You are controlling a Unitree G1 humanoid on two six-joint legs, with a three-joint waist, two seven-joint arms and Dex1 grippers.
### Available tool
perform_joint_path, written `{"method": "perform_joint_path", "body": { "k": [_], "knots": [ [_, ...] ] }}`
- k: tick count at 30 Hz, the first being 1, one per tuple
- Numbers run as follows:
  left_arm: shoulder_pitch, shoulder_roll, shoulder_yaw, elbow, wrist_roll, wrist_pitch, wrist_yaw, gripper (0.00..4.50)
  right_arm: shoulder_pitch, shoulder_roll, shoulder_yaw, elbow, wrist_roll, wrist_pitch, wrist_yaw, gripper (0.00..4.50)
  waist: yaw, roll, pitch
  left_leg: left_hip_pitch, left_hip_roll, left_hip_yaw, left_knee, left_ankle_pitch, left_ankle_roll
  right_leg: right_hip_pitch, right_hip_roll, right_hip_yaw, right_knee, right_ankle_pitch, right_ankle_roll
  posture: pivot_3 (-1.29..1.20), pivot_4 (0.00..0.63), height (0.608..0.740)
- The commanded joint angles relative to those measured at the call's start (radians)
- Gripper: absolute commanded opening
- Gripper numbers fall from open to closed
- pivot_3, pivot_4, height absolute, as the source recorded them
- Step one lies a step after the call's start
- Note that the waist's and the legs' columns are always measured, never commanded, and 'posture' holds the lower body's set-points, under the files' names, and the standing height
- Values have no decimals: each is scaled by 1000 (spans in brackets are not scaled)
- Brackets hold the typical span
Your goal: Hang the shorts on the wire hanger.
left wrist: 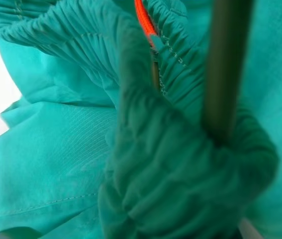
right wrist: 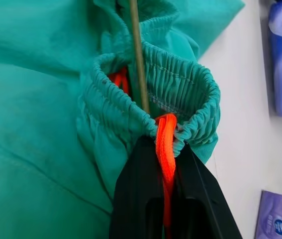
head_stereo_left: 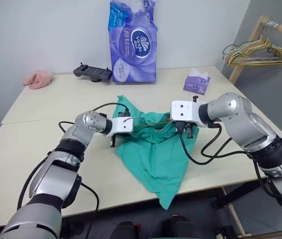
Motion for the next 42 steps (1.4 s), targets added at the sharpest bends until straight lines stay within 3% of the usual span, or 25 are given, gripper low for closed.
{"method": "perform_joint_path", "body": {
  "k": [1, 12, 24, 30, 38, 42],
  "knots": [
    [-21, -41, 19, -120, -45, 10, 16, 0, -7, 15, 4, -12, -40, -53, -12, 572, 0, 0, 0, 0, 0, 0, 0, 0, 0, 0, 0, 0, 0, 0, 0, -16, 36, 740],
    [-46, -43, 18, -95, -34, 16, 32, 0, 14, 13, -50, -43, -76, -49, 7, 4152, 0, 0, 0, 0, 0, 0, 0, 0, 0, 0, 0, 0, 0, 0, 0, -32, 37, 740],
    [-54, -54, 21, -93, -30, 9, 43, 0, 26, -52, -31, -65, -98, -29, 122, 4152, -2, 0, 0, 0, 0, 0, 0, 0, 0, 0, 0, 0, 0, 0, 0, -30, 32, 740],
    [-28, -41, 19, -115, -30, 2, 45, 0, -14, -85, -88, -94, -57, 3, 201, 4152, 0, 0, 0, 0, -1, 0, 0, 0, 0, 0, 0, 0, -1, 0, 0, -16, 19, 740],
    [9, -17, 30, -159, -44, 44, 55, 0, -8, -98, -176, -32, -44, 5, 127, 4152, 1, 0, 0, 0, 0, 0, 0, 0, 0, 0, 0, 0, 0, 0, 0, -14, 21, 740],
    [-6, 0, 33, -125, -26, 54, 99, 0, 41, -143, -182, -89, -15, 39, 166, 4152, 0, 0, 0, 0, 0, 0, 0, 0, 0, 0, 0, 0, -1, 0, 0, -22, 28, 740]
  ]
}}
